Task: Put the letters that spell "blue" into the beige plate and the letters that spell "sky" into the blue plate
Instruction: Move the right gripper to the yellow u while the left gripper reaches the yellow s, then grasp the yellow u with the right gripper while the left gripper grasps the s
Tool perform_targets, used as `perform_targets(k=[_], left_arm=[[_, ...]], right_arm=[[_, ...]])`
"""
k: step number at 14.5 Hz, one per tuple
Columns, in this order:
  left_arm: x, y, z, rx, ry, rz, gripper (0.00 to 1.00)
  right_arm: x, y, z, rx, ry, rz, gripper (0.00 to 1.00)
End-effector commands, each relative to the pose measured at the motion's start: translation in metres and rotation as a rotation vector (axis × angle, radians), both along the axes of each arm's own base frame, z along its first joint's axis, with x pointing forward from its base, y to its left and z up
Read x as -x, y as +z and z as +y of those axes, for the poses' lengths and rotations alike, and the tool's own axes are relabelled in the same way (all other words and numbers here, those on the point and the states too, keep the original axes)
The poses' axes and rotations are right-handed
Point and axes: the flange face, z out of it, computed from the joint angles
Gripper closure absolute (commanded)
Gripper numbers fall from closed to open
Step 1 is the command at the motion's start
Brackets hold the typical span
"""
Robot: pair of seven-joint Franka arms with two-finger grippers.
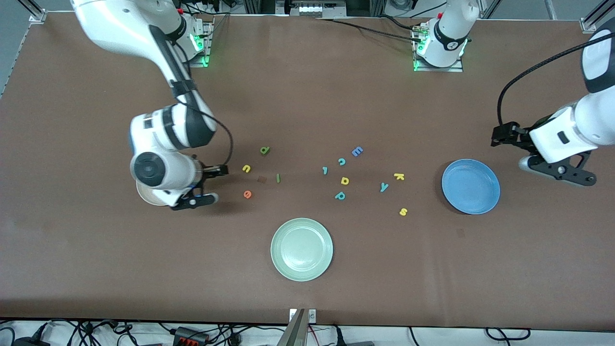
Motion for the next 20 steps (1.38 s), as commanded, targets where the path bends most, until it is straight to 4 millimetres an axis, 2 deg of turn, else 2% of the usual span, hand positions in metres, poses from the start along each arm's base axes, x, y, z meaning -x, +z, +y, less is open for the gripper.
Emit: perform_targets(k=[1,2,4,6,8,9,12,15,18,20], left_arm=[[-0.005,-0.033,-0.028,0.005,0.025,0.026,0.00],[-0.007,-0.056,-0.037,0.005,0.013,0.020,0.00],[-0.009,-0.105,-0.074,0.003,-0.047,-0.004,0.00],[-0.002,-0.143,-0.107,-0.001,-0.075,-0.017,0.00],[-0.009,-0.166,-0.111,-0.008,-0.104,-0.035,0.00],[-0.016,-0.185,-0.115,-0.012,-0.137,-0.040,0.00],[-0.045,-0.255,-0.123,-0.013,-0.284,-0.178,0.00],[-0.065,-0.307,-0.125,0.007,-0.373,-0.247,0.00],[-0.068,-0.332,-0.126,0.003,-0.400,-0.290,0.04],[-0.058,-0.342,-0.134,-0.018,-0.440,-0.269,0.10]], right_arm=[[0.013,-0.015,0.035,0.027,-0.087,-0.015,0.00],[0.017,-0.023,0.033,0.038,-0.127,-0.013,0.00],[0.023,-0.029,0.030,0.058,-0.220,-0.015,0.00],[0.028,-0.034,0.028,0.096,-0.344,-0.008,0.00],[0.043,-0.044,0.047,0.120,-0.430,-0.026,0.00],[0.048,-0.049,0.053,0.125,-0.468,-0.040,0.00],[0.057,-0.065,0.051,0.128,-0.535,-0.068,0.00],[0.066,-0.068,0.047,0.115,-0.547,-0.078,0.01],[0.071,-0.070,0.046,0.109,-0.572,-0.093,0.12],[0.078,-0.072,0.059,0.100,-0.585,-0.116,0.19]])
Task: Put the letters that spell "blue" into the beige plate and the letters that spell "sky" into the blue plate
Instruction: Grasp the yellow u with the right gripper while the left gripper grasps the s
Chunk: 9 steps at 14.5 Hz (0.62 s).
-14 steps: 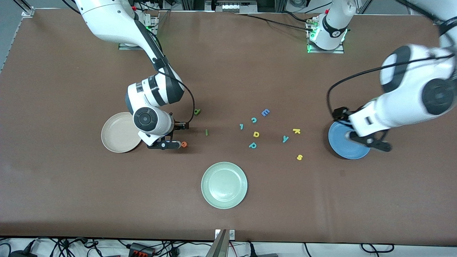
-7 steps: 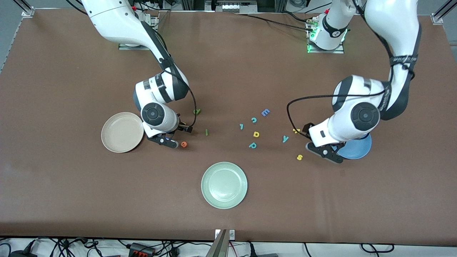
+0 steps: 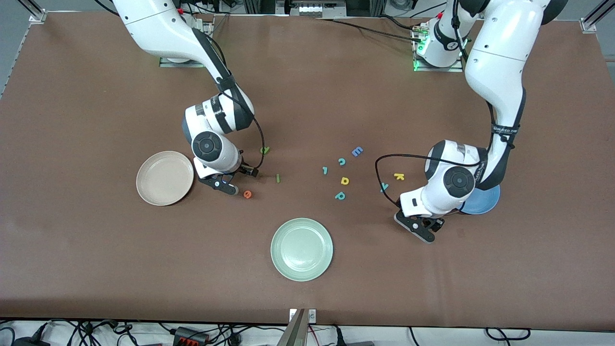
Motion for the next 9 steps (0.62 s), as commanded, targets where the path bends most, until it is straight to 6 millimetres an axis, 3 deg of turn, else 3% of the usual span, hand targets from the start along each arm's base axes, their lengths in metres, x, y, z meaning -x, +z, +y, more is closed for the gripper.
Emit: perform_targets(k=[1,6,9], left_arm=[[0.001,0.003,-0.008,-0.035,-0.064,-0.012,0.11],[0.011,-0.008,-0.015,-0.043,-0.079,0.014,0.19],[0.014,-0.011,-0.014,-0.045,-0.078,0.026,0.37]], right_arm=[[0.017,0.003,0.013,-0.019,-0.037,-0.043,0.21],[0.026,-0.011,0.010,-0.019,-0.051,-0.061,0.23],[0.027,-0.012,0.010,-0.018,-0.048,-0.059,0.33]])
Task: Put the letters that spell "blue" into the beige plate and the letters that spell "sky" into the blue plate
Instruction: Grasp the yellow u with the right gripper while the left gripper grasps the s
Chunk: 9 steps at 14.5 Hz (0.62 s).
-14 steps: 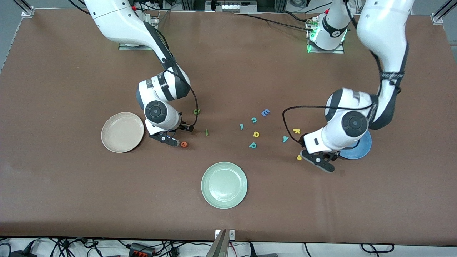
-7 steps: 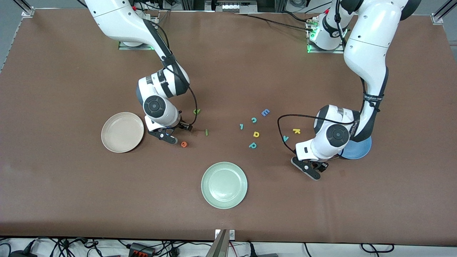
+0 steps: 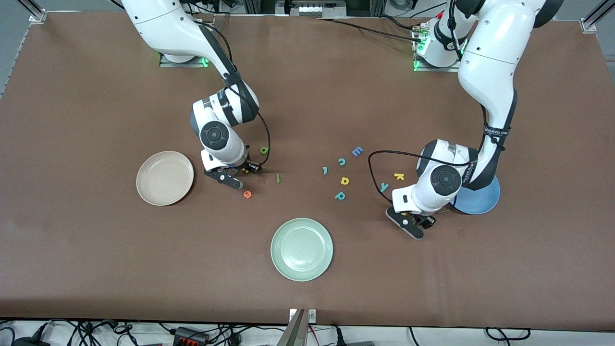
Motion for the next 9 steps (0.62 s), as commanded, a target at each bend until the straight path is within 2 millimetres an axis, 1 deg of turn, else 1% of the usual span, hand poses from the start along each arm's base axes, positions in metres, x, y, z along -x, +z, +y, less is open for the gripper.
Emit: perform_targets(k=[1,3,7,8,9], left_arm=[[0.005,-0.003,0.002,-0.021,-0.026,0.013,0.45],[0.005,-0.004,0.002,-0.021,-0.026,0.014,0.52],[0.005,0.002,-0.001,-0.021,-0.030,0.011,0.88],[0.007,0.004,-0.003,-0.026,-0.030,0.021,0.92],[0.006,0.011,-0.003,-0.030,-0.027,0.023,0.93]], right_arm=[[0.005,0.005,-0.002,-0.011,-0.020,-0.005,0.37],[0.006,0.005,0.000,-0.011,-0.016,-0.004,0.44],[0.004,0.005,-0.001,-0.011,-0.018,-0.005,0.65],[0.004,0.005,-0.001,-0.011,-0.018,-0.006,0.69],[0.003,0.006,-0.001,-0.012,-0.018,-0.007,0.72]])
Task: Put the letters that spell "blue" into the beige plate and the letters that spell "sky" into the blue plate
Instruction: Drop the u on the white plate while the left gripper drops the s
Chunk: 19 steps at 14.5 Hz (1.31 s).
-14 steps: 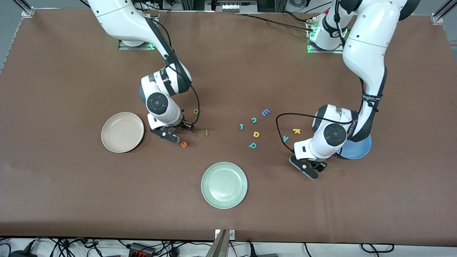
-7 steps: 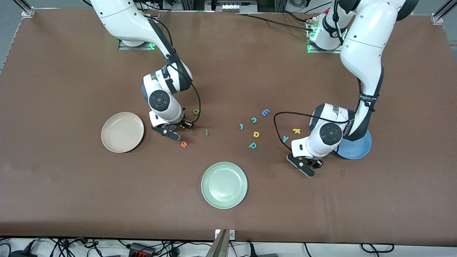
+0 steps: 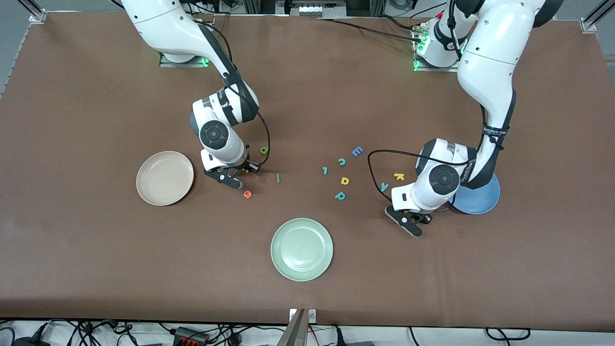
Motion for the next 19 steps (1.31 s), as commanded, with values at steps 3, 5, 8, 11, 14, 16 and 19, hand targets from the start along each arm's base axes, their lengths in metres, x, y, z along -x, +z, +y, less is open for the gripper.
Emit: perform_targets(k=[3,5,8,11,14,16,19], left_arm=[[-0.004,0.063,0.031,-0.055,0.036,0.038,0.92],[-0.004,0.091,0.097,-0.088,0.139,0.128,0.92],[0.022,0.079,0.136,-0.154,0.203,0.361,0.92],[0.028,0.052,0.168,-0.155,0.248,0.402,0.92],[0.038,0.031,0.190,-0.137,0.276,0.373,0.86],[0.039,0.033,0.188,-0.139,0.273,0.374,0.58],[0.039,0.046,0.170,-0.140,0.255,0.374,0.00]], right_arm=[[0.000,0.010,-0.002,-0.015,-0.002,-0.008,0.82],[-0.011,0.029,-0.005,-0.031,-0.003,-0.037,0.82],[-0.034,0.064,-0.040,-0.043,0.016,-0.056,0.82],[-0.056,0.072,-0.133,-0.045,0.096,0.030,0.82],[-0.063,0.066,-0.223,-0.082,0.202,0.099,0.82],[-0.056,0.054,-0.259,-0.099,0.241,0.122,0.81],[-0.052,0.032,-0.277,-0.103,0.256,0.134,0.78]])
